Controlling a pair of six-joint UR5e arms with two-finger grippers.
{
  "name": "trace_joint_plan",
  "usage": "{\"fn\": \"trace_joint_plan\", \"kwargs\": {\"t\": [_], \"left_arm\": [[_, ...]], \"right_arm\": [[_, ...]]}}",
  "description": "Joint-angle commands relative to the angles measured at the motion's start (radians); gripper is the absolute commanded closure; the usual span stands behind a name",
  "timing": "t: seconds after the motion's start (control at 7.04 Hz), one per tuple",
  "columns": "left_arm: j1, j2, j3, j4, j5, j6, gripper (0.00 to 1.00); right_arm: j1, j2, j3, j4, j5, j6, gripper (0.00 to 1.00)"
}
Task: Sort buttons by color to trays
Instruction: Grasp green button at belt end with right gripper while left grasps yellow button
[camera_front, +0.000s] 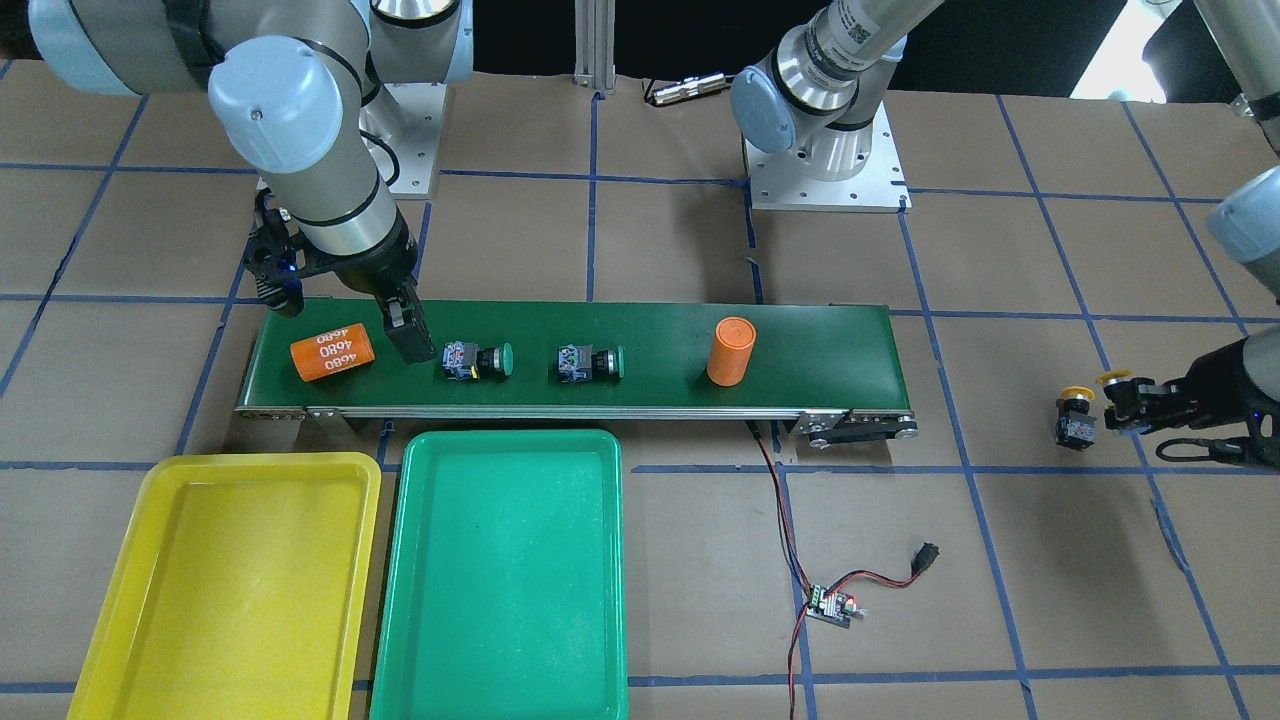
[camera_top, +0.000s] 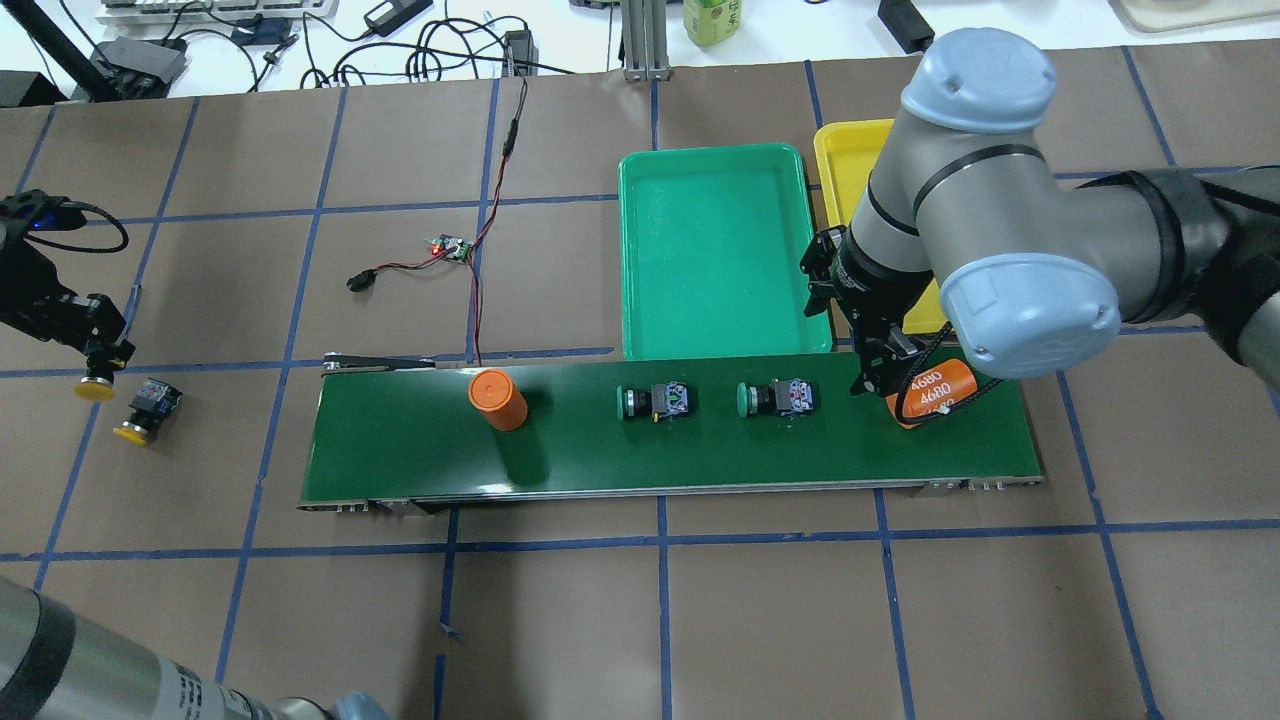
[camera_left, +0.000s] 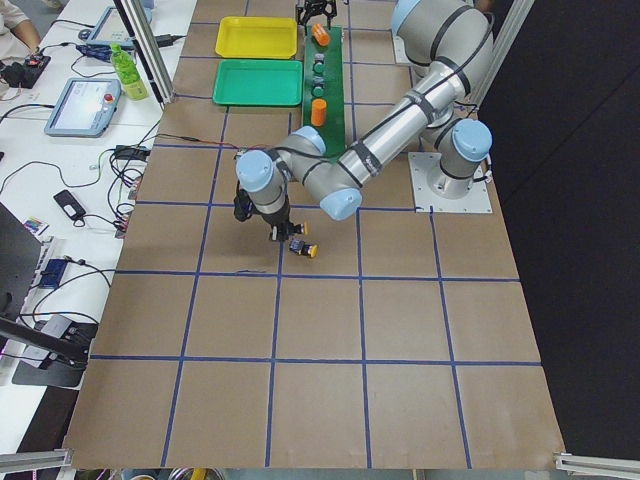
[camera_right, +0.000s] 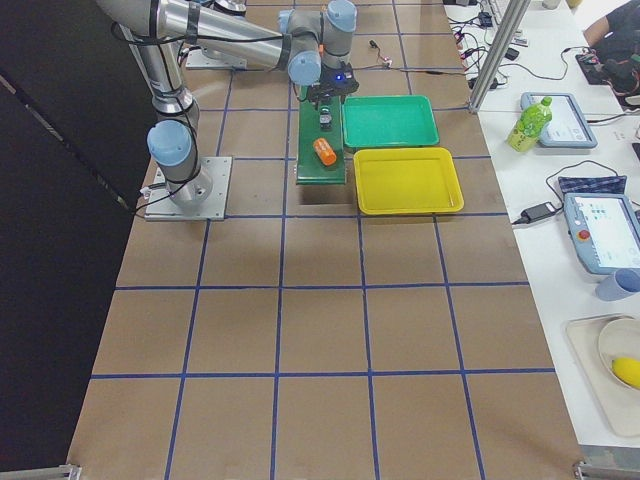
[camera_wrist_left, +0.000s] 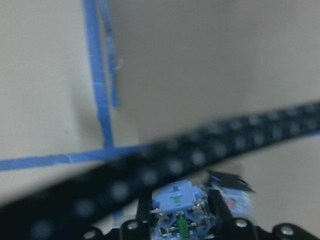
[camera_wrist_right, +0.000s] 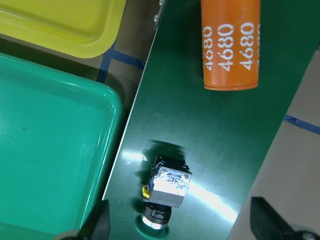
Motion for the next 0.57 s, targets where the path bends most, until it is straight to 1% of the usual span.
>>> {"fn": "trace_joint_plan", "kwargs": {"t": [0.0,0.14,0.28,0.43], "left_arm": [[-0.183,0.151,-0.14,-0.032,-0.02,-0.245,1.0],[-0.295,0.202,-0.21,-0.023,-0.019,-0.362,1.0],[-0.375,0.229,-0.245,0.011,-0.02,-0.452,1.0],[-0.415,0.249,-0.269,0.011,-0.024,-0.469,1.0]], "right_arm": [[-0.001,0.056,0.081,-0.188,-0.003,0.036,0.0],[-0.002,0.069,0.091,-0.205,-0.003,0.031,0.0],[-0.002,0.089,0.095,-0.206,-0.004,0.027,0.0],[-0.004,0.103,0.095,-0.206,-0.004,0.025,0.0]]}}
